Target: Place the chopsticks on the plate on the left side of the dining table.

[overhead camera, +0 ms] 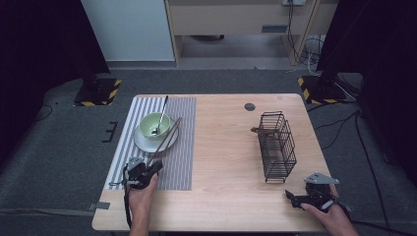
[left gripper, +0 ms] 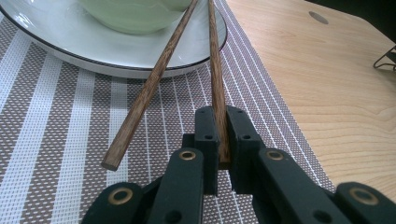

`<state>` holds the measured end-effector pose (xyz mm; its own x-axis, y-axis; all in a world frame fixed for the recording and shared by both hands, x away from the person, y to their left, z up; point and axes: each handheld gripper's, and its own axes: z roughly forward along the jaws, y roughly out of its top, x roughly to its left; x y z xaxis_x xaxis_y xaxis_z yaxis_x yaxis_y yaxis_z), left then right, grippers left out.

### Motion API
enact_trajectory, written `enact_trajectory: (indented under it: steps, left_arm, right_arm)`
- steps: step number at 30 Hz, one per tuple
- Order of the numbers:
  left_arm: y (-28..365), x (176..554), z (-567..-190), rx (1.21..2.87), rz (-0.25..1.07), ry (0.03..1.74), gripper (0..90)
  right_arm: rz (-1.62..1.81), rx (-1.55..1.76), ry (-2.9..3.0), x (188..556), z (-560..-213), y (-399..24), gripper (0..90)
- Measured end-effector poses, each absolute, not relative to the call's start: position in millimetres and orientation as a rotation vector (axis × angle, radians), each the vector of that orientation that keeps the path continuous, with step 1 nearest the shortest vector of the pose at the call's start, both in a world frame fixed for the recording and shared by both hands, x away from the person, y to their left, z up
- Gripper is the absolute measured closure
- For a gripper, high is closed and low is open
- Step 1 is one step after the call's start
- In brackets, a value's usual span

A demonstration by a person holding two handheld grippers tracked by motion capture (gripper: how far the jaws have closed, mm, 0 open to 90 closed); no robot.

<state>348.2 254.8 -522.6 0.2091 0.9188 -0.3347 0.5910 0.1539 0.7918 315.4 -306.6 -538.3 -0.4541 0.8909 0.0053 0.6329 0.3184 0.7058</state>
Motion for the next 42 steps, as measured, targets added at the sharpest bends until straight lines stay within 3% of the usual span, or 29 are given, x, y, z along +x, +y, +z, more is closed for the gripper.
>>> enact_trajectory:
  steps: [42]
  left_arm:
    - [255.9,352.6,-530.6,1.552,0.385,1.544,83.2]
  right_arm:
    - [0.914,1.351,2.204,315.0,-538.3,-306.8,0.4]
